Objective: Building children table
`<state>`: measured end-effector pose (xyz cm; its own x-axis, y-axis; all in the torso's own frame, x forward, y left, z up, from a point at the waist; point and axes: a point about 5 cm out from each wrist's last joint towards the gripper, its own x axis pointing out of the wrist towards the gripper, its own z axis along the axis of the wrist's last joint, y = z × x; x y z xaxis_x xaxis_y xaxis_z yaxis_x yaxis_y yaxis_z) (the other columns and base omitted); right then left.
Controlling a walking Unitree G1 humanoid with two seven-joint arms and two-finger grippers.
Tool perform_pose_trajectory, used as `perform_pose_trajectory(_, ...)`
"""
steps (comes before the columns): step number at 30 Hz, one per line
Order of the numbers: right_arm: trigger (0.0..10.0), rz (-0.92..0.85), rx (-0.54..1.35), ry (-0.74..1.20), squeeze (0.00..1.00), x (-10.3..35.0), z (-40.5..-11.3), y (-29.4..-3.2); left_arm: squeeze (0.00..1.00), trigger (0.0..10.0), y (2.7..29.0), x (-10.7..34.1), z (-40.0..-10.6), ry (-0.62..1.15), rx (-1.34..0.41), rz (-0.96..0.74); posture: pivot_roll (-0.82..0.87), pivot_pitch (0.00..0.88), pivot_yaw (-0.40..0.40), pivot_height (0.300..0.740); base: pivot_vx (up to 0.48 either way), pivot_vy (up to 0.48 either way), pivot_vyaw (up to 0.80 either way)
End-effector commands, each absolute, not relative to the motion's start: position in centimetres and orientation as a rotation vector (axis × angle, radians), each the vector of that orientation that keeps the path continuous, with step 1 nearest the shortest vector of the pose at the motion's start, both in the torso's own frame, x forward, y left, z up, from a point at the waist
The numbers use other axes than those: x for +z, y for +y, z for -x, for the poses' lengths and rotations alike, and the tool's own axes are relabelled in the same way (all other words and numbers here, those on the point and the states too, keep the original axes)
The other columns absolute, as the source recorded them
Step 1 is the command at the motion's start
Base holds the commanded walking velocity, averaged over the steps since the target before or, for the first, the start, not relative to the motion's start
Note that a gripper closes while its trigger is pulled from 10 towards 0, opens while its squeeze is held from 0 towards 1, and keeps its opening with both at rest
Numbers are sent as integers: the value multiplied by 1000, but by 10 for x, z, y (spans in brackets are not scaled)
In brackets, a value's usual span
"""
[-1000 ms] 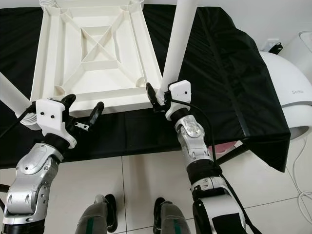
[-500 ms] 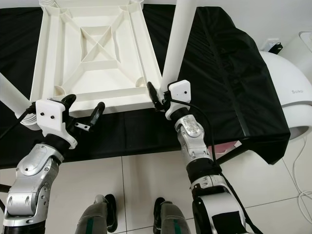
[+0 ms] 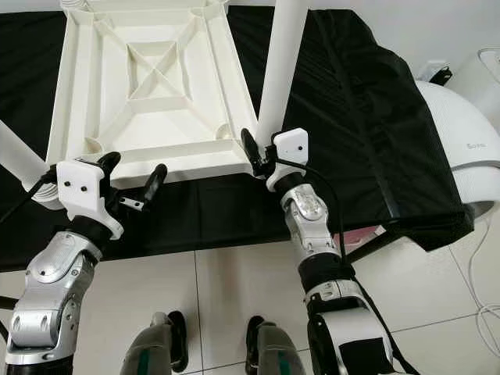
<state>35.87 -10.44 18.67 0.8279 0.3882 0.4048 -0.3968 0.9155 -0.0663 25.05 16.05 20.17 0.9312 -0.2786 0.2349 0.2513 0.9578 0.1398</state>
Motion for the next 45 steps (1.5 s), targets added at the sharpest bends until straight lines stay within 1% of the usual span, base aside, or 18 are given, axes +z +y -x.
perform_pose_trajectory(1, 10000, -9, 434, -413, 0, 183, -358, -101, 0, 10000, 164, 201, -248, -249, -204, -100, 70, 227, -68, 740, 0, 0, 0)
perform_pose_trajectory(10, 10000, -17, 430, -408, 0, 181, -358, -102, 0, 10000, 164, 202, -248, -248, -206, -102, 71, 226, -66, 740, 0, 0, 0)
perform_pose_trajectory(11, 10000, -32, 427, -405, 1000, 181, -358, -103, 0, 10000, 164, 202, -248, -249, -206, -102, 71, 226, -66, 740, 0, 0, 0)
perform_pose_trajectory(17, 10000, -15, 421, -424, 1000, 183, -358, -104, 0, 10000, 164, 202, -248, -249, -206, -102, 73, 229, -66, 740, 0, 0, 0)
perform_pose_trajectory(18, 10000, -11, 427, -440, 0, 187, -357, -103, 0, 10000, 164, 202, -247, -248, -204, -102, 72, 232, -66, 740, 0, 0, 0)
perform_pose_trajectory(32, 10000, -16, 428, -497, 0, 200, -354, -103, 0, 10000, 164, 202, -247, -244, -201, -97, 67, 237, -67, 740, 0, 0, 0)
perform_pose_trajectory(33, 7412, -15, 426, -493, 0, 199, -354, -103, 0, 10000, 164, 202, -247, -243, -201, -98, 68, 238, -67, 740, 0, 0, 0)
perform_pose_trajectory(35, 7412, -15, 424, -490, 0, 198, -354, -104, 0, 10000, 164, 202, -247, -243, -202, -99, 68, 238, -67, 740, 0, 0, 0)
perform_pose_trajectory(36, 1686, -15, 424, -484, 0, 197, -354, -104, 0, 10000, 164, 202, -247, -243, -201, -98, 68, 238, -67, 740, 0, 0, 0)
perform_pose_trajectory(37, 1686, -15, 424, -484, 0, 197, -354, -104, 0, 10000, 164, 202, -247, -243, -201, -98, 68, 238, -67, 740, 0, 0, 0)
perform_pose_trajectory(38, 2157, -18, 425, -477, 0, 196, -354, -104, 0, 10000, 164, 202, -247, -243, -201, -99, 68, 238, -67, 740, 0, 0, 0)
perform_pose_trajectory(39, 2157, -21, 426, -473, 0, 195, -353, -104, 0, 10000, 164, 202, -247, -244, -201, -100, 68, 238, -67, 740, 0, 0, 0)
perform_pose_trajectory(40, 0, -24, 428, -467, 0, 194, -353, -104, 0, 10000, 164, 202, -247, -245, -200, -100, 70, 240, -67, 740, 0, 0, 0)
perform_pose_trajectory(45, 0, -24, 427, -451, 0, 191, -353, -104, 0, 10000, 164, 203, -247, -246, -198, -100, 69, 239, -68, 740, 0, 0, 0)
